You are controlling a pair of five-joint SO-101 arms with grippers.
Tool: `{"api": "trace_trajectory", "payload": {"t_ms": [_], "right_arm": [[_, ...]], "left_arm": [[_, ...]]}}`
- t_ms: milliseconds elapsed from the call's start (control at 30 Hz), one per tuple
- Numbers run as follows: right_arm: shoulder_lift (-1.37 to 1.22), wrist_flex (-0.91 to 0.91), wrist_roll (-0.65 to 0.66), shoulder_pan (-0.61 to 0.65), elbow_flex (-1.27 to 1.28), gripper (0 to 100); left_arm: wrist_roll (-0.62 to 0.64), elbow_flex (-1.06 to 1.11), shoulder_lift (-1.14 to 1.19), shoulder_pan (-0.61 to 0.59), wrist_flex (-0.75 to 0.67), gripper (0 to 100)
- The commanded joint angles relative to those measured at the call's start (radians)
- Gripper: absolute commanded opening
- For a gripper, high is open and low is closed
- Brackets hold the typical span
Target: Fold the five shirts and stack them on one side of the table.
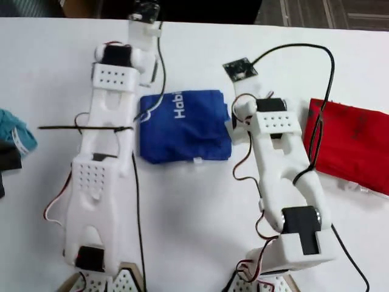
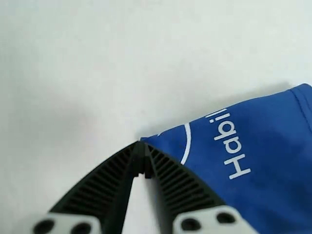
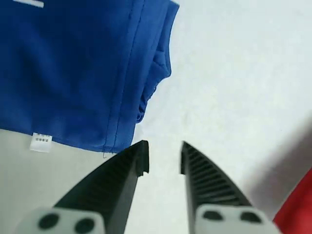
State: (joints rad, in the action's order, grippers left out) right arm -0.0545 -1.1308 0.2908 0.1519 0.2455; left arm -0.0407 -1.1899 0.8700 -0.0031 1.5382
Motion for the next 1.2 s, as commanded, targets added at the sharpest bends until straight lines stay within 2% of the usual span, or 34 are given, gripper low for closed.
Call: {"api": "trace_trajectory", "payload": {"t_ms": [0,233,633,867,1100,1167], "right_arm": [[-0.054,-0.005,-0.029,0.025,-0.077,33.3],[-0.294,-0.033,-0.206,0.099,-0.344,35.1],[-0.773,-0.420,-0.468,0.114,-1.020,35.4],[-1.015,-0.562,-0.483,0.124,-1.278,35.4],[-1.084,-0.575,-0.482,0.136,-1.281,35.1],[-1.084,-0.575,-0.476,0.136,-1.280,31.6]], "left_arm": [[0.003,-0.081,-0.034,-0.044,0.071,3],[0.003,-0.082,-0.034,-0.074,0.155,3],[-0.002,-0.081,-0.032,-0.143,0.155,3],[-0.002,-0.081,-0.031,-0.141,0.157,3],[-0.002,-0.081,-0.031,-0.144,0.169,3],[-0.002,-0.081,-0.031,-0.144,0.170,3]]}}
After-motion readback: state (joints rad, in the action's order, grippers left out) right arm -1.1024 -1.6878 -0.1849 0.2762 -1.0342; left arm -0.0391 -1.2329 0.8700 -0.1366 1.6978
